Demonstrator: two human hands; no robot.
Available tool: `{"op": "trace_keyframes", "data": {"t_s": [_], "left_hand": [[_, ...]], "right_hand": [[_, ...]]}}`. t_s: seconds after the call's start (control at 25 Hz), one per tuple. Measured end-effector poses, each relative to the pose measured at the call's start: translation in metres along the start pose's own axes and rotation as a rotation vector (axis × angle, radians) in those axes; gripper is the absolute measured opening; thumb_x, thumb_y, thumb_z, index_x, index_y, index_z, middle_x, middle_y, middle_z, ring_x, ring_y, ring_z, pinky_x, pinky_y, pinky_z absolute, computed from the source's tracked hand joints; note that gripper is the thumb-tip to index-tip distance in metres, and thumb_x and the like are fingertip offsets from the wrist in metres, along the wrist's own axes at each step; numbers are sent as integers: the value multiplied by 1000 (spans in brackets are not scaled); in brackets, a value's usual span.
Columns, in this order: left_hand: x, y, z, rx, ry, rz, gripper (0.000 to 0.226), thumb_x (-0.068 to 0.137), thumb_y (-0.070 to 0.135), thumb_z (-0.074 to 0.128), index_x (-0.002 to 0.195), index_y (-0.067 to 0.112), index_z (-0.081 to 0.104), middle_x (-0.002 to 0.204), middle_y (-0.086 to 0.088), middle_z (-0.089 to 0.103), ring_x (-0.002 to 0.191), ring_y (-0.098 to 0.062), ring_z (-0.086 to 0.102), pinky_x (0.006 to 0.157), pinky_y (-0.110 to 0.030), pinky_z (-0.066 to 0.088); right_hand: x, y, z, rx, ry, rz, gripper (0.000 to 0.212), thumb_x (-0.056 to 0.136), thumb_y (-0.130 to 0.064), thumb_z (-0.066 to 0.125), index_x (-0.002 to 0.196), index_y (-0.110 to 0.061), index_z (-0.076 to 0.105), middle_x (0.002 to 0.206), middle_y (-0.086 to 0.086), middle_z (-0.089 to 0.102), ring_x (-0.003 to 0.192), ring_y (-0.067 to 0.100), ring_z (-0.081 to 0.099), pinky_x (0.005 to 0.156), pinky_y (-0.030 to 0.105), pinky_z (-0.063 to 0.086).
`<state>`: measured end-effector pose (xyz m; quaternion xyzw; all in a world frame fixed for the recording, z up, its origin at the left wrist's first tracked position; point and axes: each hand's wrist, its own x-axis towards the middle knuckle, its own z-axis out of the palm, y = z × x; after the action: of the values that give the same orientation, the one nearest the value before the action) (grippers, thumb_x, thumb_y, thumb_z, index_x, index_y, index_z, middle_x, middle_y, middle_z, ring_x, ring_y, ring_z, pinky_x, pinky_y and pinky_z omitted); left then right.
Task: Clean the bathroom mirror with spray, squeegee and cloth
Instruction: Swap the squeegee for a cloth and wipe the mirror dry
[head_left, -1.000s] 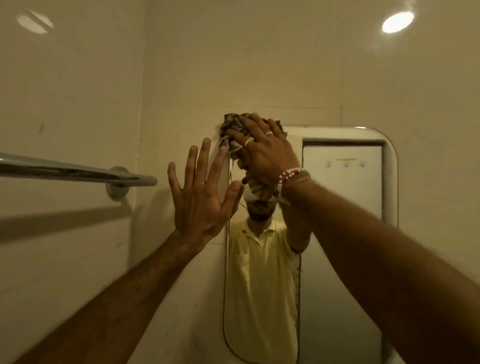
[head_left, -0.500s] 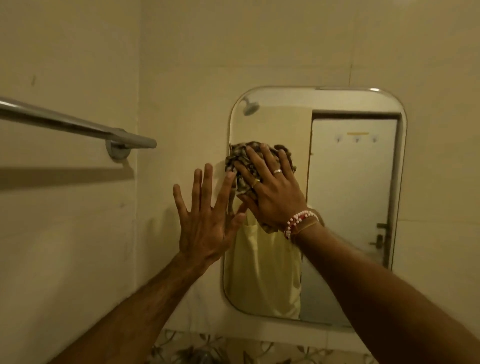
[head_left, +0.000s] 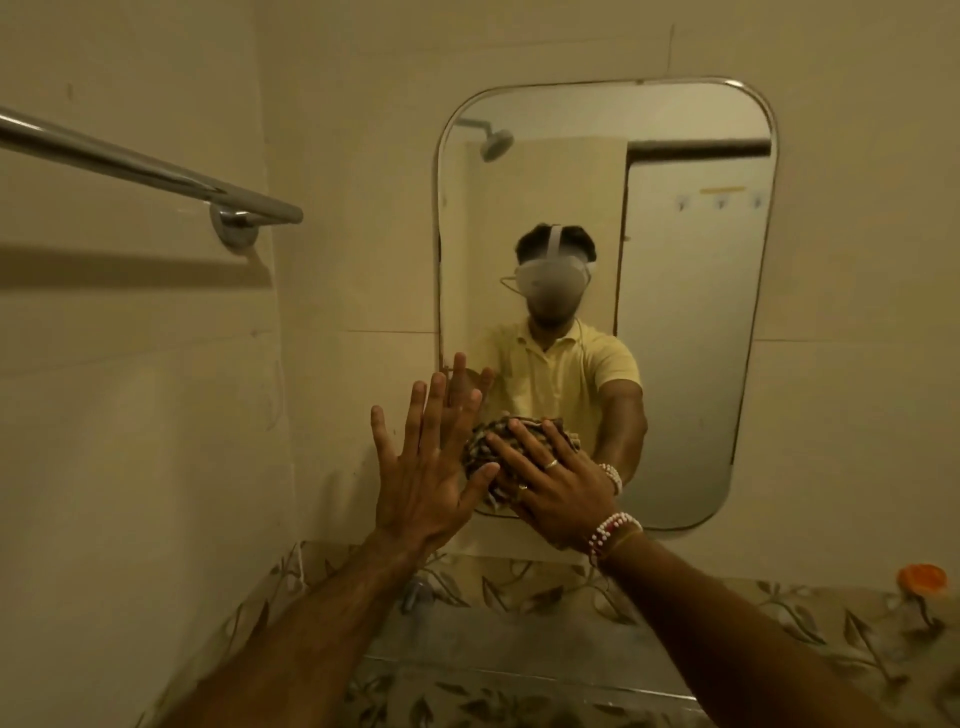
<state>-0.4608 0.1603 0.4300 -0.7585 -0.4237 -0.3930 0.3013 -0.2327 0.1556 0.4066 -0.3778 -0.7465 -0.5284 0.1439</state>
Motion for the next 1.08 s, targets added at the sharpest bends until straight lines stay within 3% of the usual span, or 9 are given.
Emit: {"op": "trace_keyframes", "data": {"t_s": [0.12, 0.24, 0.44, 0.56, 0.72, 0.92, 1.08], "left_hand": [[38, -1, -17, 19, 77, 1, 80, 100, 72, 17, 167, 29, 9, 175, -6, -16, 162, -30, 0, 120, -76, 4], [104, -8, -48, 38, 156, 56, 84, 98, 74, 18, 167, 28, 9, 175, -5, -16, 162, -26, -8, 121, -72, -6], [208, -7, -109, 142, 280, 214, 84, 99, 76, 7, 167, 27, 16, 175, -11, -1, 162, -30, 3, 121, -73, -1], [242, 3, -128, 153, 281, 199, 85, 97, 77, 1, 167, 30, 15, 175, -9, -3, 162, -30, 0, 121, -72, -1], [238, 22, -111, 72, 298, 84, 86, 96, 78, -2, 167, 30, 9, 175, -8, -7, 162, -29, -2, 121, -70, -5], [170, 45, -55, -10, 286, 81, 85, 99, 74, 25, 167, 28, 1, 174, -7, -13, 162, -30, -3, 119, -76, -1], [96, 60, -11, -49, 217, 88, 82, 100, 76, 15, 165, 32, -8, 172, -3, -20, 162, -32, -2, 119, -75, -7]], "right_hand": [[21, 39, -17, 10, 22, -32, 62, 104, -43, 41, 159, -27, 19, 167, 6, 19, 154, 34, 12, 121, 59, 20], [78, 110, -51, -43, 53, 9, 59, 102, -43, 42, 156, -31, 25, 167, 6, 18, 155, 33, 9, 123, 58, 11], [169, 237, -133, -121, 97, 205, 54, 101, -46, 37, 153, -34, 32, 165, 5, 25, 152, 31, 19, 124, 53, 13], [186, 273, -160, -106, 73, 321, 53, 103, -46, 36, 155, -34, 29, 166, 6, 22, 154, 31, 16, 125, 53, 11], [165, 253, -146, -65, 142, 400, 54, 104, -45, 31, 156, -34, 26, 167, 5, 18, 155, 30, 10, 125, 52, 7], [88, 189, -103, -54, 119, 358, 55, 103, -46, 38, 156, -32, 28, 166, 7, 21, 154, 34, 13, 124, 55, 9], [4, 118, -60, -28, 87, 312, 56, 103, -44, 40, 155, -28, 32, 166, 9, 22, 153, 37, 13, 122, 59, 13]]}}
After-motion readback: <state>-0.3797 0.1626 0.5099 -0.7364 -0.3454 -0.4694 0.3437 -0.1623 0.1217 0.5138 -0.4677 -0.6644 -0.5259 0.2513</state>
